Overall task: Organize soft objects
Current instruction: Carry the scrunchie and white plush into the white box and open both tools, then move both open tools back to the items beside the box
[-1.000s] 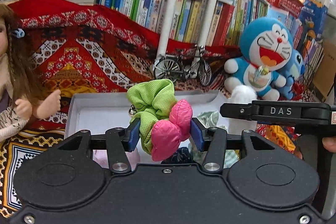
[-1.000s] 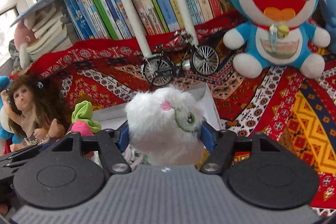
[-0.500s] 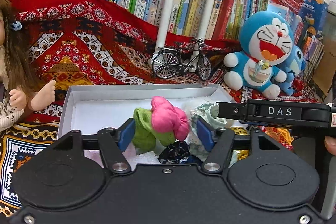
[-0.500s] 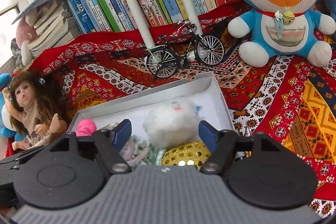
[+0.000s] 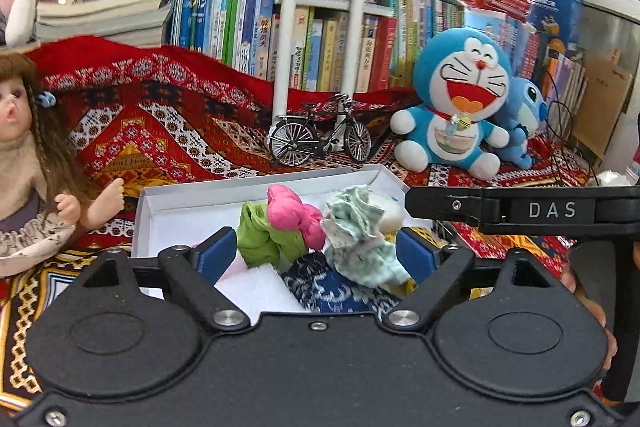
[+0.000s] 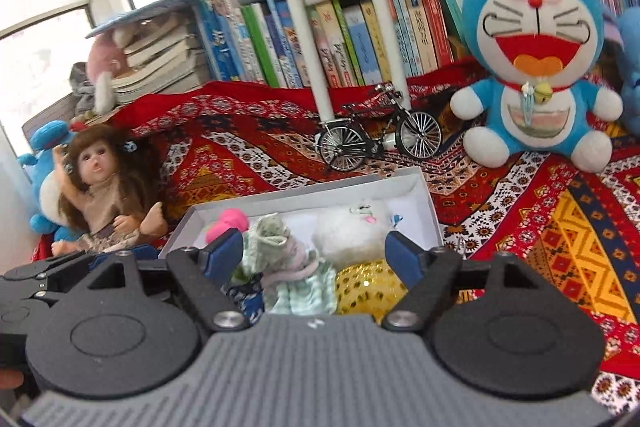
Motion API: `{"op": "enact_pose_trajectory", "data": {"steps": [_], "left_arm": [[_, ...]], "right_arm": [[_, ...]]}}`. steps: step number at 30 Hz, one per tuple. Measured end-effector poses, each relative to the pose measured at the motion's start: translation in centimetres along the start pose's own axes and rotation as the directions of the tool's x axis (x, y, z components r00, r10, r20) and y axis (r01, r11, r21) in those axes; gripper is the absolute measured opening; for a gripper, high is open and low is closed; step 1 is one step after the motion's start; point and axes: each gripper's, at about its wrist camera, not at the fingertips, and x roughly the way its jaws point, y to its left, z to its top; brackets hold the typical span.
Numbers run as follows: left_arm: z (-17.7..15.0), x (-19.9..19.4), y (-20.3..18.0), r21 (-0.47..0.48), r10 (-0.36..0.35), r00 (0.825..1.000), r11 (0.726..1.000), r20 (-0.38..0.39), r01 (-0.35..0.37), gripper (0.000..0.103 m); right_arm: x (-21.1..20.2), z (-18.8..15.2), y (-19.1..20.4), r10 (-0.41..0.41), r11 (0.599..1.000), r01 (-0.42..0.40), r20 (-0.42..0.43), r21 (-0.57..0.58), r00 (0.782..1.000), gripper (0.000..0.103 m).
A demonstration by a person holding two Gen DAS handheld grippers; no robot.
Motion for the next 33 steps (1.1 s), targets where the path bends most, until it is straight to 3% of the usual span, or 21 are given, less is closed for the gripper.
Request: {"op": "enact_pose_trajectory", "data": {"steps": [7, 17, 33], "left_arm": [[-2.2, -3.7, -1.0, 0.006, 0.003, 1.0, 1.0, 0.019, -0.004, 0.088], [-6.7, -7.2, -2.3, -0.001, 0.002, 1.0, 1.0, -0.013, -0.002, 0.089], [-11.8, -9.4, -2.3, 0.007, 0.015, 0.997, 1.0, -0.08, -0.014, 0.089]], "right_arm": [[-3.7, -2.3, 0.9, 0.001, 0.999, 0.001, 0.044, -0.043, 0.999, 0.088], [-7.4, -7.2, 2.1, -0.02, 0.995, 0.026, 0.072, -0.093, 0.997, 0.088], [-11.3, -13.1, 2.4, -0.033, 0.988, 0.041, 0.06, -0.146, 0.998, 0.091]]}}
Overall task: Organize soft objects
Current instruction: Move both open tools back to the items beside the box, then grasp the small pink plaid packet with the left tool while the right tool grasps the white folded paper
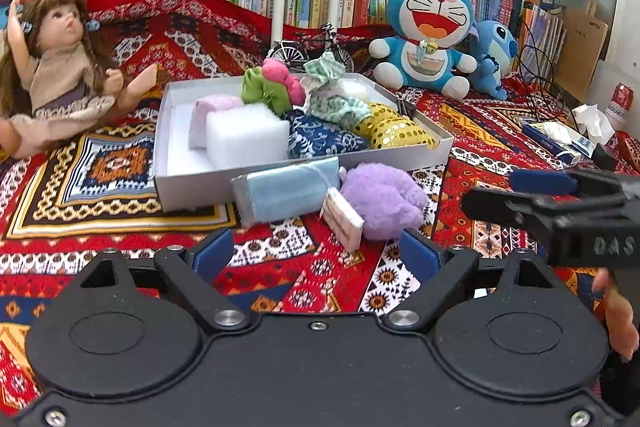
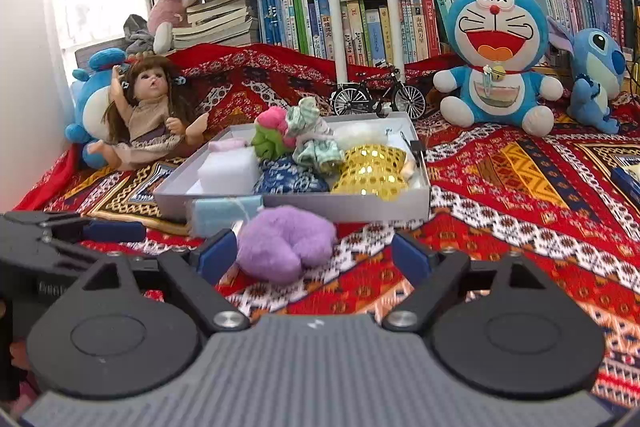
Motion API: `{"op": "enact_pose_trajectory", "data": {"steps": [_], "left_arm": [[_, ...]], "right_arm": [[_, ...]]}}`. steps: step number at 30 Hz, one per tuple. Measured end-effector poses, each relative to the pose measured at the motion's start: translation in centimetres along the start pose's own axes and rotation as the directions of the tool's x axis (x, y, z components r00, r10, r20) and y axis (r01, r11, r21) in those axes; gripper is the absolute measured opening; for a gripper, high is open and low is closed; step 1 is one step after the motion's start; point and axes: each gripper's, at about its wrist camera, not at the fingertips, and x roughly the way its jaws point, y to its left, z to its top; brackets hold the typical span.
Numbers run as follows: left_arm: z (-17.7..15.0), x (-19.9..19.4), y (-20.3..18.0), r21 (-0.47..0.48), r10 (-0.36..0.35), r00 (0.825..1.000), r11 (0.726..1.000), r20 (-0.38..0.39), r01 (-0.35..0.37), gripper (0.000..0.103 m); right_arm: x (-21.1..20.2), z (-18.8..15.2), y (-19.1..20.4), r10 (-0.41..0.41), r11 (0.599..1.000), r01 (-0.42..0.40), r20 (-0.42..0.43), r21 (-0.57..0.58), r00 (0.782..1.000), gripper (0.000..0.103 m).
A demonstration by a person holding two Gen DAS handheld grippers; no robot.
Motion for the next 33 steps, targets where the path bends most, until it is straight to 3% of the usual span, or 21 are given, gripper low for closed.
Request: {"op": "enact_pose_trajectory", "data": {"steps": [5, 8, 10, 12, 16, 22, 33], "left_arm": [[0.1, 0.4, 0.5, -0.024, 0.002, 1.0, 1.0, -0.009, -0.002, 0.087], [0.4, 0.9, 0.4, -0.032, -0.016, 1.0, 0.999, -0.022, 0.015, 0.075], [0.5, 1.4, 0.0, -0.029, -0.012, 0.999, 1.0, -0.03, 0.011, 0.059], [0.5, 1.9, -0.3, -0.029, -0.014, 0.999, 1.0, -0.039, 0.013, 0.05], [0.6, 2.6, -0.9, -0.027, -0.028, 0.998, 0.999, -0.048, 0.027, 0.042], [0.8, 3.4, -1.7, -0.001, 0.013, 1.0, 1.0, -0.024, -0.013, 0.033], [0.1, 3.0, 0.2, -0.003, 0.139, 0.99, 0.99, -0.034, -0.139, 0.033]], "right_arm": [[-1.4, -1.4, 0.9, 0.037, 0.999, -0.037, -0.002, -0.036, 0.999, 0.091], [-1.8, -2.2, 1.8, 0.049, 0.996, -0.049, -0.008, -0.072, 0.999, 0.092], [-1.8, -2.7, 2.4, 0.057, 0.994, -0.058, -0.018, -0.096, 0.998, 0.092], [-1.6, -3.3, 2.9, 0.062, 0.992, -0.066, -0.034, -0.111, 0.997, 0.092], [-1.2, -4.1, 3.5, 0.074, 0.99, -0.081, -0.062, -0.118, 0.995, 0.092], [-0.9, -4.8, 4.1, 0.067, 0.987, -0.076, -0.072, -0.139, 0.995, 0.092], [-0.8, -4.9, 3.5, -0.024, 0.989, 0.016, -0.056, -0.146, 0.998, 0.092]]}}
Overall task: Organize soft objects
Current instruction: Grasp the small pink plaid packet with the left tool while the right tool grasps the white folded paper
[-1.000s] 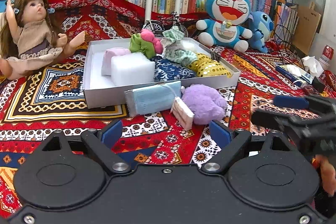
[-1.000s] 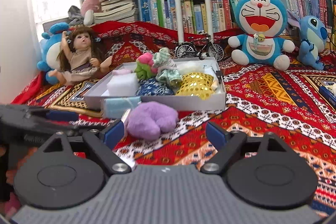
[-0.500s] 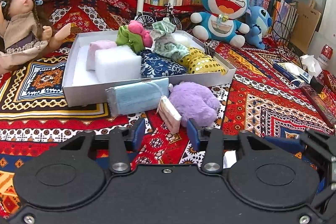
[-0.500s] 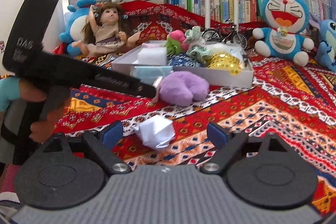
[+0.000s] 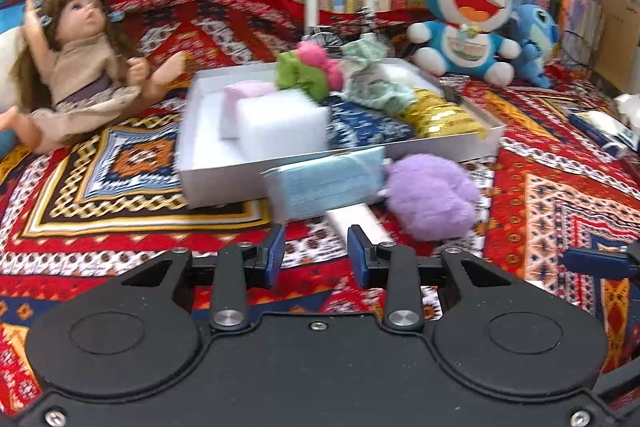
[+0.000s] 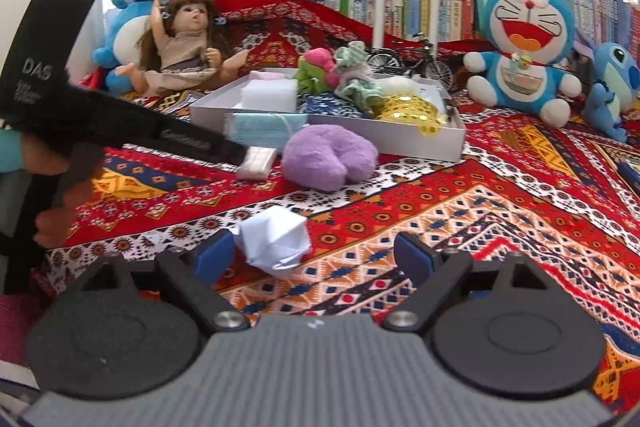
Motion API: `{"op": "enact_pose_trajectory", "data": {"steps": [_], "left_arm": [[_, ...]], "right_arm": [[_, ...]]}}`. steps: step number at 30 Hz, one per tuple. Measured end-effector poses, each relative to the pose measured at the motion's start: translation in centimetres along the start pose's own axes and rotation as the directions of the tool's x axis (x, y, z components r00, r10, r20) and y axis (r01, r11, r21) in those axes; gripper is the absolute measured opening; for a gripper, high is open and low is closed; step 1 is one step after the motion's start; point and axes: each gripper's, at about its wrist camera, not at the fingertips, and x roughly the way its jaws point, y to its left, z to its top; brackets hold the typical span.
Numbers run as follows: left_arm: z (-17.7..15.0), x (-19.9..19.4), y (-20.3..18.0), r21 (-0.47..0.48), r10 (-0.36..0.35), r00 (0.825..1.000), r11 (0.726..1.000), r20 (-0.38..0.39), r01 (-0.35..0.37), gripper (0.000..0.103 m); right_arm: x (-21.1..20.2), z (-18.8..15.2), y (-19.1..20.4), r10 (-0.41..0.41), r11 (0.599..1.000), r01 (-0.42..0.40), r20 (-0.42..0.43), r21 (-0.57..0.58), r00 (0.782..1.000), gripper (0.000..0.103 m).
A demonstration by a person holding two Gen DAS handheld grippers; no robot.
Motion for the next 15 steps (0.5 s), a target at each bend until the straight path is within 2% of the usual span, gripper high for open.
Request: {"op": "enact_pose_trajectory", "data": {"steps": [5, 7, 10, 15], "left_arm": [[0.2, -0.4, 0.5, -0.036, -0.027, 1.0, 0.999, 0.003, 0.027, 0.033], [0.4, -0.6, 0.0, -0.031, -0.055, 0.998, 0.998, 0.01, 0.056, 0.037], [0.6, -0.2, -1.0, -0.014, -0.081, 0.997, 0.997, 0.004, 0.081, 0.039], [0.2, 1.6, -2.3, -0.011, -0.075, 0.996, 0.997, -0.042, 0.075, 0.036]], "right_arm": [[0.1, 0.0, 0.1, -0.11, 0.994, 0.11, 0.013, -0.026, 0.994, 0.092], [0.1, 0.0, 0.0, -0.144, 0.989, 0.144, 0.016, -0.025, 0.989, 0.092], [0.0, -0.1, -0.3, -0.128, 0.992, 0.128, 0.017, -0.004, 0.992, 0.092], [-0.3, -0.5, 0.0, -0.092, 0.996, 0.092, 0.023, 0.0, 0.996, 0.092]]}}
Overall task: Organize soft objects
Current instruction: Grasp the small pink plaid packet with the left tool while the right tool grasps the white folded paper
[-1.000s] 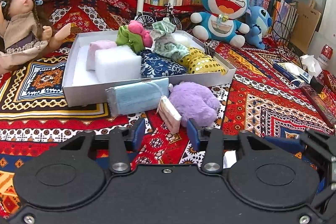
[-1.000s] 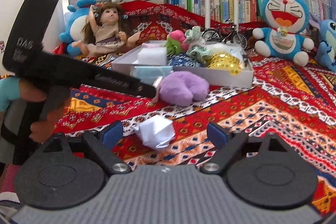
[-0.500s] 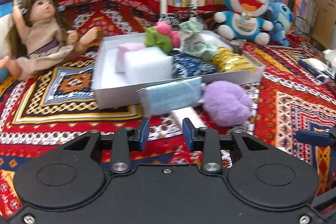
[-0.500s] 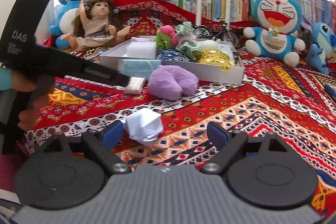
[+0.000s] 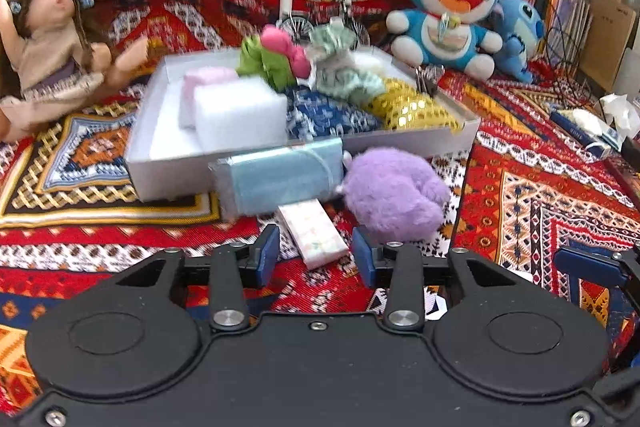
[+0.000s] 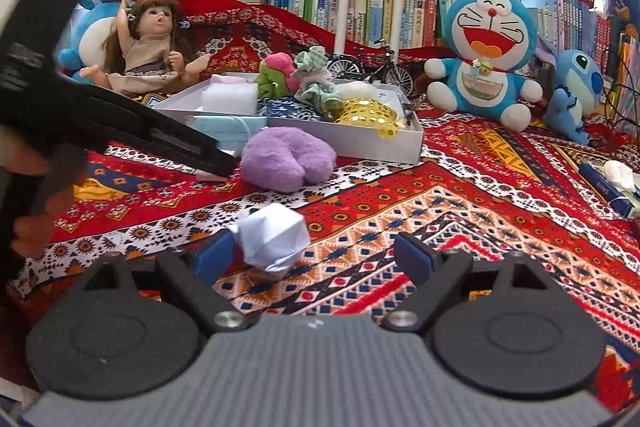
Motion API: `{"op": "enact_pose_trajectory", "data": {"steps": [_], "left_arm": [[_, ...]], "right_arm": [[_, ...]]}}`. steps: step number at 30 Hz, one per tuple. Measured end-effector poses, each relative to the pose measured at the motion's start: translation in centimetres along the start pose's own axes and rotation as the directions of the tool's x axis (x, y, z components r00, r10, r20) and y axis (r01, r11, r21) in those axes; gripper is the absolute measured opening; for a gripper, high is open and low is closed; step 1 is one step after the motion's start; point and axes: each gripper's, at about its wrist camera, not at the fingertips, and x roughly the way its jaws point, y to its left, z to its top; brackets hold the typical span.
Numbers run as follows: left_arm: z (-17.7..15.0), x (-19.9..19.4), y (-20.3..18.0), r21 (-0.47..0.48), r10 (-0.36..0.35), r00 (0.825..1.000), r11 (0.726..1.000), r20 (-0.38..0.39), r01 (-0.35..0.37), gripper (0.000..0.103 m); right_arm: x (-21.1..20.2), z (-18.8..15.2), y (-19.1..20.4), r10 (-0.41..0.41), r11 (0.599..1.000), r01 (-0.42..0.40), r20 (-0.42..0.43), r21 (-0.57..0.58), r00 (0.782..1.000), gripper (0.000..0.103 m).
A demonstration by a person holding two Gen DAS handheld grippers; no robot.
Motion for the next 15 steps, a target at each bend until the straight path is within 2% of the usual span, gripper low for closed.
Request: {"op": "enact_pose_trajectory", "data": {"steps": [2, 5, 10, 13, 15], "left_arm": [[-0.3, 0.1, -0.2, 0.0, 0.011, 1.0, 1.0, 0.01, -0.011, 0.03], [-0.6, -0.2, -0.5, 0.024, 0.01, 1.0, 1.0, 0.018, -0.01, 0.029], [-0.5, -1.2, -0.3, 0.039, 0.005, 0.999, 0.999, 0.036, -0.006, 0.029], [-0.3, -1.9, -0.1, 0.038, 0.003, 0.999, 0.999, 0.046, -0.005, 0.029], [-0.2, -2.3, 0.1, 0.04, 0.005, 0.999, 0.999, 0.054, -0.007, 0.029]], "right_arm": [[-0.1, -0.1, 0.1, 0.022, 1.0, -0.022, 0.001, -0.001, 1.0, 0.092], [-0.2, -0.2, 0.4, 0.049, 0.999, -0.049, 0.002, -0.014, 0.999, 0.09], [0.0, -0.2, 0.7, 0.06, 0.998, -0.06, 0.001, -0.015, 0.998, 0.079], [0.0, -0.2, 0.7, 0.059, 0.998, -0.059, 0.003, -0.016, 0.998, 0.066], [-0.1, -0.1, 0.8, 0.053, 0.998, -0.053, 0.005, -0.021, 0.999, 0.049]]}}
